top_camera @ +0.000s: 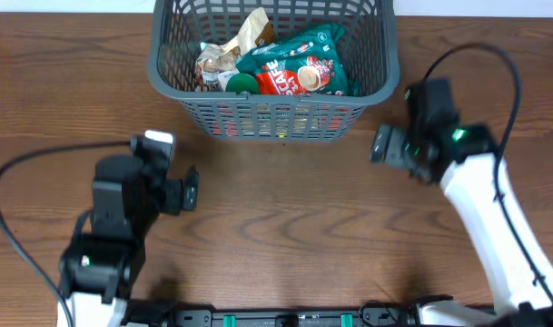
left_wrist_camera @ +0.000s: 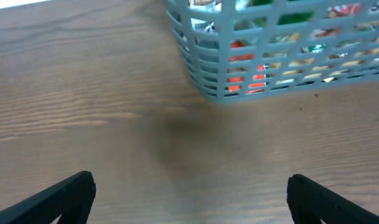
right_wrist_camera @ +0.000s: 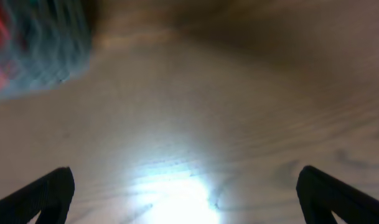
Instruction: Pack container
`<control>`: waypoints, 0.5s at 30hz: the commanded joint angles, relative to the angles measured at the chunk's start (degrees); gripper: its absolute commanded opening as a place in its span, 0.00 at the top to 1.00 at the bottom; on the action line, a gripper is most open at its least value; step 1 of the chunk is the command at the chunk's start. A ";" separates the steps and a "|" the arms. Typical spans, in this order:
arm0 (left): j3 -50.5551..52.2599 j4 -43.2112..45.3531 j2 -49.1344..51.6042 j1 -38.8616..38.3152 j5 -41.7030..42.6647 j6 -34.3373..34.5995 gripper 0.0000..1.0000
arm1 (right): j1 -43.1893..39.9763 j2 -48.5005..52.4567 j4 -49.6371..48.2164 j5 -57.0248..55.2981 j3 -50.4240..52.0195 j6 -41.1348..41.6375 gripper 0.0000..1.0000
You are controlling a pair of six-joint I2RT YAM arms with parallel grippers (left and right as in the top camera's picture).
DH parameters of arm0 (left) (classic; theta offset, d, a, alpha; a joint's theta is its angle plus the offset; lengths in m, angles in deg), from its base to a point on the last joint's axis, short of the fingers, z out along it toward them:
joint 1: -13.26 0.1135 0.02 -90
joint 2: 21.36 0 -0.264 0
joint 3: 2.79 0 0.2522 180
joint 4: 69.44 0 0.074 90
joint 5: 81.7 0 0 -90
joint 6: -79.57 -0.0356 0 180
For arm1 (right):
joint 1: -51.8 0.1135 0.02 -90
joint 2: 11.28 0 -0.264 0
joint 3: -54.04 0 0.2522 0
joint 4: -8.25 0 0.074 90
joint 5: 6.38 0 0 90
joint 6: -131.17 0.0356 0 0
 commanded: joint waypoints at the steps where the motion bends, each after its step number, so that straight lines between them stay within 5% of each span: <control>1: 3.26 1.77 -6.10 -0.17 1.11 0.26 0.01 | 3.54 -4.28 -3.37 -5.05 7.82 3.17 0.01; 15: 7.28 6.12 -10.82 -0.17 0.92 0.24 0.01 | 10.95 -12.00 -9.51 -9.88 21.05 5.92 0.01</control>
